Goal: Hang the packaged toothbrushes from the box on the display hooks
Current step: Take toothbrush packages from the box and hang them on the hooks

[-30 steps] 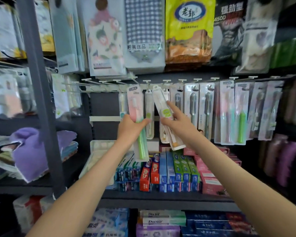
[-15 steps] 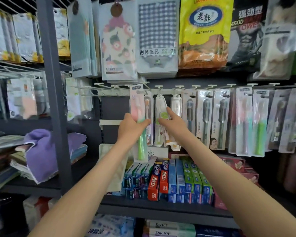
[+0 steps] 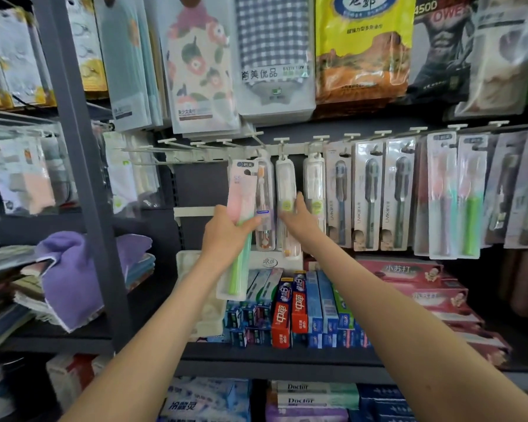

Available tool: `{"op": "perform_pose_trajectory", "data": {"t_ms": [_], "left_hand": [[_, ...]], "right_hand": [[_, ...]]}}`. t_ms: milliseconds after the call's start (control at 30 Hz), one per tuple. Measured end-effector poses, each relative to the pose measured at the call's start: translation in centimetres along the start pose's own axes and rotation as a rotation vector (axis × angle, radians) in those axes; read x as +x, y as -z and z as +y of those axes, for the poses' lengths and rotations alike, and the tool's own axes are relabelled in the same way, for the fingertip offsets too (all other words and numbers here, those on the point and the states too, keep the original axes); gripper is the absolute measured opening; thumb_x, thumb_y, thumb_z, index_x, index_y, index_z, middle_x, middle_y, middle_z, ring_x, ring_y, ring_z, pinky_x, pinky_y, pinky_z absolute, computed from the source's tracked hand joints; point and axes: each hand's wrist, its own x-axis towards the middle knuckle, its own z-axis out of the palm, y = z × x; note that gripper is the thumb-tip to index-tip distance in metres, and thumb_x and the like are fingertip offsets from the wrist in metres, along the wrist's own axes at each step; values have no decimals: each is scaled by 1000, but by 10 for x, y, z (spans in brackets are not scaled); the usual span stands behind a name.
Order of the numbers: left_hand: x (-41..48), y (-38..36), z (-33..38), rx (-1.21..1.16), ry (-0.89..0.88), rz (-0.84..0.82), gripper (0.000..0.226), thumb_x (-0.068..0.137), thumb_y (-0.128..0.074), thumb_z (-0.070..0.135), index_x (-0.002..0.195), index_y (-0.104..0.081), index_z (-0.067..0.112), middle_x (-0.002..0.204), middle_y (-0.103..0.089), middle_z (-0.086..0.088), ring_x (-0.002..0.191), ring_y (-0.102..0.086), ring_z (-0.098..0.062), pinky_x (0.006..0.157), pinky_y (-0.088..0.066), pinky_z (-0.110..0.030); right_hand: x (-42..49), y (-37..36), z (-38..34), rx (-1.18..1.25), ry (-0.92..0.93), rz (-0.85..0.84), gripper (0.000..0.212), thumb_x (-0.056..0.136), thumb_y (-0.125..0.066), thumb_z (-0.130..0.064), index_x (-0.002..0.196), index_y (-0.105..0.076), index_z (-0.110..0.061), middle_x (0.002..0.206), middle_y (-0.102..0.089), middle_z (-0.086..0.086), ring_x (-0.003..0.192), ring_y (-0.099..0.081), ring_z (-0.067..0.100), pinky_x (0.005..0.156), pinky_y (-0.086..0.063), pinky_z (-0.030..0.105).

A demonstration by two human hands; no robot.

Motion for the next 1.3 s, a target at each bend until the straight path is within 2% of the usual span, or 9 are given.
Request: {"op": "perform_pose_trajectory", "data": {"t_ms": [167, 367, 600, 767, 833, 900, 1033, 1167, 1300], "left_hand": [[-8, -11, -2, -67, -31, -88, 45, 87, -68, 38, 114, -49, 8, 103, -57, -4, 88, -54, -18, 60, -38, -23], [-19, -59, 13, -123, -121, -205, 40, 86, -68, 40, 107, -49, 11, 93, -57, -4, 79, -55, -16, 61, -43, -28], [-57, -138, 52, -169, -254, -358, 31, 94, -61, 27, 109, -37, 14, 80, -45, 11, 67, -44, 2, 50, -38, -5], [-79, -180, 90, -141, -408, -459, 49, 92, -57, 46, 127, -44, 14, 107, -57, 1, 93, -57, -16, 64, -43, -14], [-83, -198, 101, -90, -476, -439, 56, 93, -52, 50, 134, -43, 14, 126, -56, -4, 114, -55, -20, 89, -47, -28], [-85, -215, 112, 2, -531, -372, 62, 95, -48, 51, 142, -36, 12, 142, -44, -5, 129, -44, -20, 103, -35, -30], [-77, -255, 136, 176, -717, -134, 62, 95, -55, 42, 144, -36, 9, 146, -36, -11, 134, -36, -26, 109, -30, -34], [-61, -297, 156, 306, -790, 10, 73, 89, -67, 34, 148, -34, 10, 155, -25, -20, 141, -27, -36, 115, -18, -44], [-50, -326, 169, 444, -798, 58, 82, 89, -65, 37, 153, -19, 16, 160, -5, -17, 148, -4, -33, 113, 12, -42]], "right_hand": [[-5, 2, 14, 52, -56, 70, 64, 100, -46, -21, 154, -13, -15, 154, -31, 9, 136, -37, 27, 102, -36, 33], [-47, 36, 19, 342, 66, -70, 33, 101, -43, -34, 120, -58, -11, 101, -67, 5, 94, -63, 16, 90, -50, 33], [-80, 114, 48, 109, 73, 87, 16, 91, -60, -15, 95, -66, -1, 90, -66, 21, 81, -60, 24, 81, -50, 45], [-91, 184, 62, 95, 73, 202, 16, 91, -60, -14, 107, -62, -9, 93, -69, 17, 84, -63, 35, 76, -50, 46], [-89, 213, 70, 90, 85, 255, 30, 87, -63, -25, 114, -57, -15, 91, -64, 18, 81, -59, 28, 73, -48, 44], [-86, 240, 78, 82, 84, 283, 54, 77, -64, -43, 125, -52, -22, 107, -61, 22, 93, -59, 26, 86, -49, 50], [-80, 296, 96, -42, 112, 360, 38, 94, -55, -25, 131, -49, -18, 122, -58, 0, 109, -55, 16, 100, -45, 40], [-64, 340, 117, -53, 133, 429, 32, 96, -49, -17, 128, -51, -20, 92, -56, -10, 76, -51, 5, 65, -39, 17], [-45, 367, 135, 1, 107, 426, 47, 94, -50, -21, 141, -41, -22, 123, -57, 2, 101, -56, 22, 76, -42, 25]]}}
